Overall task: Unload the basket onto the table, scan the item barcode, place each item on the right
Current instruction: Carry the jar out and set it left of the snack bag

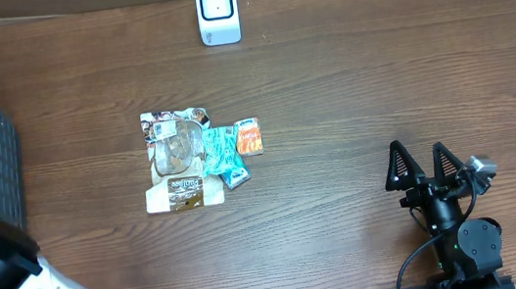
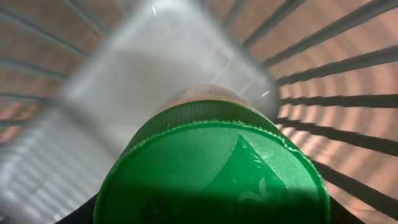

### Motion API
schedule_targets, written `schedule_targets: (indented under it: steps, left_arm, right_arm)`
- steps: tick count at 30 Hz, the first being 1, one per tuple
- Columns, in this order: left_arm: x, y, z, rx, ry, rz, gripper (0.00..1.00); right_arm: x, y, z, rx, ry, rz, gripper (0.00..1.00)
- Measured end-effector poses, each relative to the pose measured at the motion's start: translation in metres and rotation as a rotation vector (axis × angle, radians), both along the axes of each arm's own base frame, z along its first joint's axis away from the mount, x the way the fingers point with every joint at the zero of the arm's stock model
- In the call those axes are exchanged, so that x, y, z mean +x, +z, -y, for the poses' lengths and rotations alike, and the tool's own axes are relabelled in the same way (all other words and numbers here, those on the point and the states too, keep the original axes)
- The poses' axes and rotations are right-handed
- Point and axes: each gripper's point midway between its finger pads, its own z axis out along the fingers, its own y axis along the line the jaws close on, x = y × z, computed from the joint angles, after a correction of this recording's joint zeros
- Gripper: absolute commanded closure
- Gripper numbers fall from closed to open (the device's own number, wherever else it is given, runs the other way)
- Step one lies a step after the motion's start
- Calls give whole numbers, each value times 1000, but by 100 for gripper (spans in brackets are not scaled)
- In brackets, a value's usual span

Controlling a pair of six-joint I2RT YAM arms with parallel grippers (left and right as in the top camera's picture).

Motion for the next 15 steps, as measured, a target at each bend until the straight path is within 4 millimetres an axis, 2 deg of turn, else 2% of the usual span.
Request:
schedule_targets:
  steps: [3,5,7,11,12,13,14,15]
  left_arm:
    - [-7,65,19,86,5,108,77]
    - [-10,114,48,143,-32,197,76]
    - [-9,154,87,172,-99,287,76]
    - [-11,191,168,171,-259,359,73]
    - [-10,196,188,164,-306,369,74]
    - [-13,200,222,138,-385,374,73]
    - [-14,199,242,118,-431,367,73]
    - [-17,196,252,102,-453,348,73]
  right_arm:
    - [0,0,0,0,0,0,0]
    - [0,0,0,0,0,0,0]
    - [0,0,0,0,0,0,0]
    - [0,0,0,0,0,0,0]
    - [0,0,0,0,0,0,0]
    - [0,0,0,0,0,0,0]
    - [0,0,0,0,0,1,0]
    - [0,0,0,0,0,0,0]
